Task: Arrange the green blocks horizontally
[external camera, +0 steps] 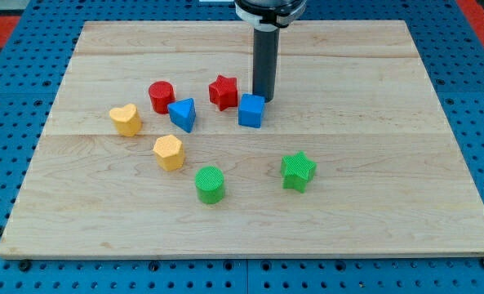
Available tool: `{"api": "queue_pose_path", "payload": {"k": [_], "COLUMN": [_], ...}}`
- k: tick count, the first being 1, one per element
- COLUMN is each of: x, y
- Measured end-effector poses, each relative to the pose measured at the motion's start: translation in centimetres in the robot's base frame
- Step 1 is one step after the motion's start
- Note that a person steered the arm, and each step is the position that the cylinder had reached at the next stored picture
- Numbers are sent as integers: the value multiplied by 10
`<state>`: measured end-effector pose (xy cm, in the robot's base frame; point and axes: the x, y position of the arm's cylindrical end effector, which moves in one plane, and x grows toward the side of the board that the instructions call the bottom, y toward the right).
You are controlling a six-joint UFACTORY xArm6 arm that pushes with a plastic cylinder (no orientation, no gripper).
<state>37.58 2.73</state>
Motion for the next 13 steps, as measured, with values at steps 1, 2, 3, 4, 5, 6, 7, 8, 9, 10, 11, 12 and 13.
{"api": "queue_pose_path", "payload": {"k": [1, 2, 3, 4, 5, 6, 7, 8, 9, 10, 11, 12, 13], "x": [11, 28, 60, 135, 160, 136, 126, 149, 193, 192, 160, 143, 194], "y": [-2, 12, 105, 99, 53, 16, 10, 9, 4, -44, -47, -52, -49]}}
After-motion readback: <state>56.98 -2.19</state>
